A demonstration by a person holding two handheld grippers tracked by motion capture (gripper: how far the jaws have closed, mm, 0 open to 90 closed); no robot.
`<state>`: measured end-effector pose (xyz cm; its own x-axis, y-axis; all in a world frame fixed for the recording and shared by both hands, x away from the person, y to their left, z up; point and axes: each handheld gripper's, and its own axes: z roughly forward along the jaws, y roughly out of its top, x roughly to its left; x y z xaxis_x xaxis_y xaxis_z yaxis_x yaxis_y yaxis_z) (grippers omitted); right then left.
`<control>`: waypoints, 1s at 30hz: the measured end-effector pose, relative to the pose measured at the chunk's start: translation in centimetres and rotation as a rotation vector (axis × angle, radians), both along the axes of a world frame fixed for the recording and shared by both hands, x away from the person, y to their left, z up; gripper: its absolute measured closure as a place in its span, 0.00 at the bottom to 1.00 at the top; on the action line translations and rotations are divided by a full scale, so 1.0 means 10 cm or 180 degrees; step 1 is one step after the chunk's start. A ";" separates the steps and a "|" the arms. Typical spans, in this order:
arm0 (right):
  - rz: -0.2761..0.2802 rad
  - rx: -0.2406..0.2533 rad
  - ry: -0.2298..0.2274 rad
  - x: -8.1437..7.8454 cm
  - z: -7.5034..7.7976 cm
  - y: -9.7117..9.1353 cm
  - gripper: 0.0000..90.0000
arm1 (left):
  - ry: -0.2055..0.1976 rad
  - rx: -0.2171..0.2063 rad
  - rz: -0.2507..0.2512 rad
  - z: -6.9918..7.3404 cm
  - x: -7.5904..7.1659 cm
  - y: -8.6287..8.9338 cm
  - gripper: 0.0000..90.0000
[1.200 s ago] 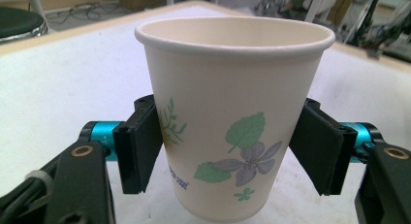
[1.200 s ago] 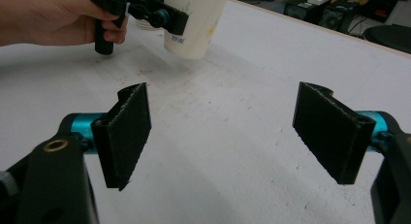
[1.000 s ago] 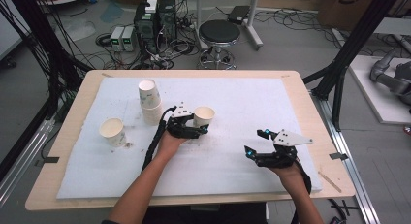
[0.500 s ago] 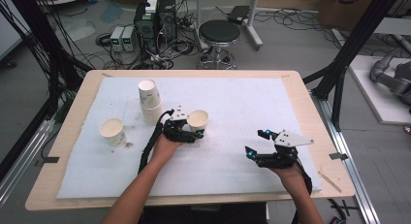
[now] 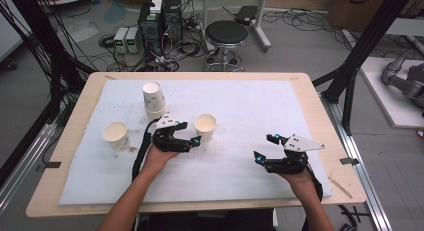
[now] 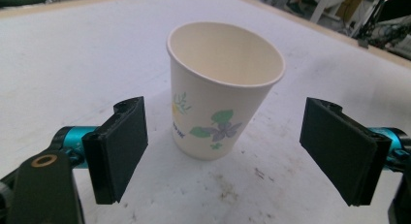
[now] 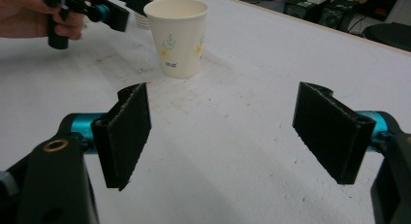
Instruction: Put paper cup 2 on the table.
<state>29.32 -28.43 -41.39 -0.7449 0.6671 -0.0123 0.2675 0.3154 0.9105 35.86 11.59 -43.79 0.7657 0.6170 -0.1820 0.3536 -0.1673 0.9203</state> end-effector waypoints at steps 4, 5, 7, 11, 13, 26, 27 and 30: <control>-0.0028 -0.0008 -0.0009 0.01 -0.01 -0.02 0.24 | -0.0098 -0.0081 0.0181 0.05 -0.18 0.18 0.19; -0.0035 -0.0011 0.0000 0.01 -0.01 -0.02 0.24 | -0.0088 -0.0096 0.0212 0.05 -0.20 0.21 0.19; -0.0039 -0.0016 -0.0013 0.01 -0.02 -0.02 0.24 | -0.0083 -0.0141 0.0278 0.07 -0.24 0.27 0.19; -0.0044 -0.0024 0.0024 0.01 -0.03 -0.03 0.24 | -0.0161 -0.0126 0.0340 0.08 -0.33 0.35 0.19; -0.0040 -0.0037 0.0010 0.01 -0.03 -0.03 0.25 | -0.0187 -0.0110 0.0353 0.09 -0.35 0.37 0.19; -0.0088 -0.0016 -0.0011 -0.09 0.01 -0.04 0.24 | -0.0334 -0.0316 0.0271 0.20 -0.56 0.51 0.19; -0.0093 -0.0038 -0.0034 -0.10 0.01 -0.04 0.24 | -0.0358 -0.0331 0.0282 0.20 -0.57 0.53 0.19; -0.0106 -0.0052 -0.0053 -0.12 0.01 -0.02 0.24 | -0.0391 -0.0372 0.0330 0.20 -0.62 0.58 0.19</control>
